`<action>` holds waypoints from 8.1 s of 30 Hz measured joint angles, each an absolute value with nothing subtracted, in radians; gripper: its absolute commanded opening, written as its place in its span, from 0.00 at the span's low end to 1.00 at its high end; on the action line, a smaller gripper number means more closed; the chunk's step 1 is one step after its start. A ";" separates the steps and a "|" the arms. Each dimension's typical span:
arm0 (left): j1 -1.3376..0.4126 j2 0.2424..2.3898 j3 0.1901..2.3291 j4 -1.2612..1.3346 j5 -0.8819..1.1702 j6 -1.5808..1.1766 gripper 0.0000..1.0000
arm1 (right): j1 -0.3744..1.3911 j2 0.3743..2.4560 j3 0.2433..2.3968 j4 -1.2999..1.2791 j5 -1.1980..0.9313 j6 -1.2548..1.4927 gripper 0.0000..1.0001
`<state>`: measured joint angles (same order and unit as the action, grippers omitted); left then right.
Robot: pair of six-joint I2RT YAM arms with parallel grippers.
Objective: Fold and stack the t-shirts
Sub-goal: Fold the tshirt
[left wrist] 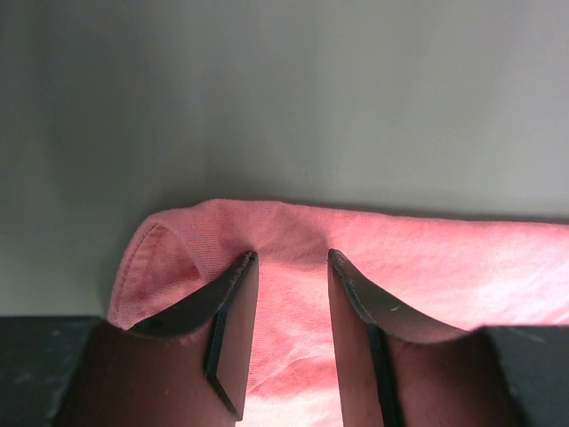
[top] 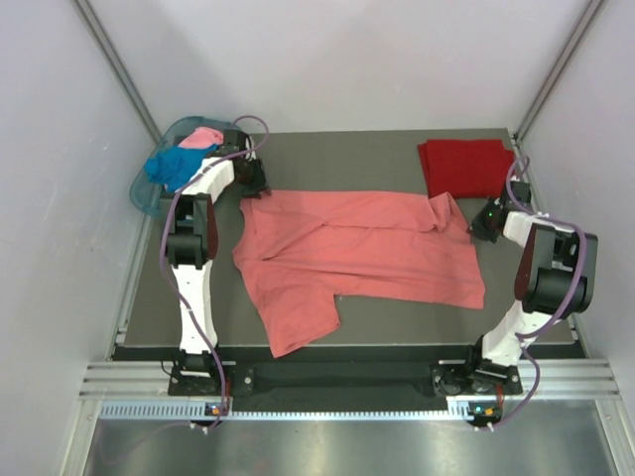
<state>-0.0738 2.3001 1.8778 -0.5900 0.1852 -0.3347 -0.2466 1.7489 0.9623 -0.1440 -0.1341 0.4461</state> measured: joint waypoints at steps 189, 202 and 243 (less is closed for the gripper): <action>-0.205 1.846 1.602 -0.664 0.126 -0.364 0.46 | 0.072 1.770 1.036 -0.187 0.007 0.865 0.50; -0.205 1.847 1.600 -0.664 0.127 -0.364 0.45 | 0.091 1.753 1.034 0.001 -0.060 0.895 0.49; -0.205 1.875 1.597 -0.665 0.117 -0.366 0.45 | 0.056 1.608 0.864 -0.161 0.029 0.944 0.19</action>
